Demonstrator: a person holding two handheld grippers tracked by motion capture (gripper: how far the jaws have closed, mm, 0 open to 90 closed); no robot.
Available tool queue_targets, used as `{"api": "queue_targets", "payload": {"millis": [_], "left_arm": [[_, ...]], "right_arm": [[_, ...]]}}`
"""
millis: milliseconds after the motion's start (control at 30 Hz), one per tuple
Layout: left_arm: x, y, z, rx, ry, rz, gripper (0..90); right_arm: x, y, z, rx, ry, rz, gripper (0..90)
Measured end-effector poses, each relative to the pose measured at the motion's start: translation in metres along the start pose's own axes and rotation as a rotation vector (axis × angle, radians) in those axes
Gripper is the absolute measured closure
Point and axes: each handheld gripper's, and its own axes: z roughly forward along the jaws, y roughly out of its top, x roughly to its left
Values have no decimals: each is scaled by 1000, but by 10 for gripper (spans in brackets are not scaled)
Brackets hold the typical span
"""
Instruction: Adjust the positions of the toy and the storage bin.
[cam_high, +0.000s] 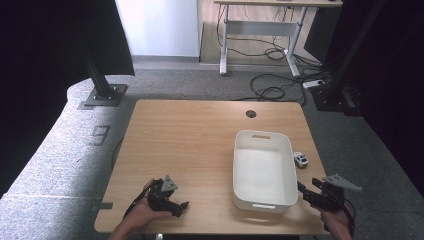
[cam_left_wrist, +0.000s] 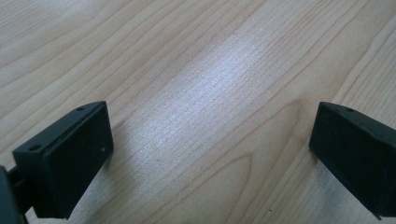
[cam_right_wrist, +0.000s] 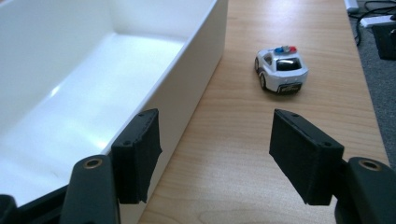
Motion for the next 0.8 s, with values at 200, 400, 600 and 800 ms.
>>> {"api": "queue_targets", "payload": {"millis": [200,400,600,800], "left_arm": [[0,0,0,0,-1,1,0],[0,0,0,0,-1,1,0],[0,0,0,0,-1,1,0],[0,0,0,0,-2,3,0]], "right_arm": [[3,2,-4,-25,10,3,343],[4,3,-6,-41,11,4,340],[5,6,-9,-66,20,13,338],[6,7,-12,-79,35,21,324]]}}
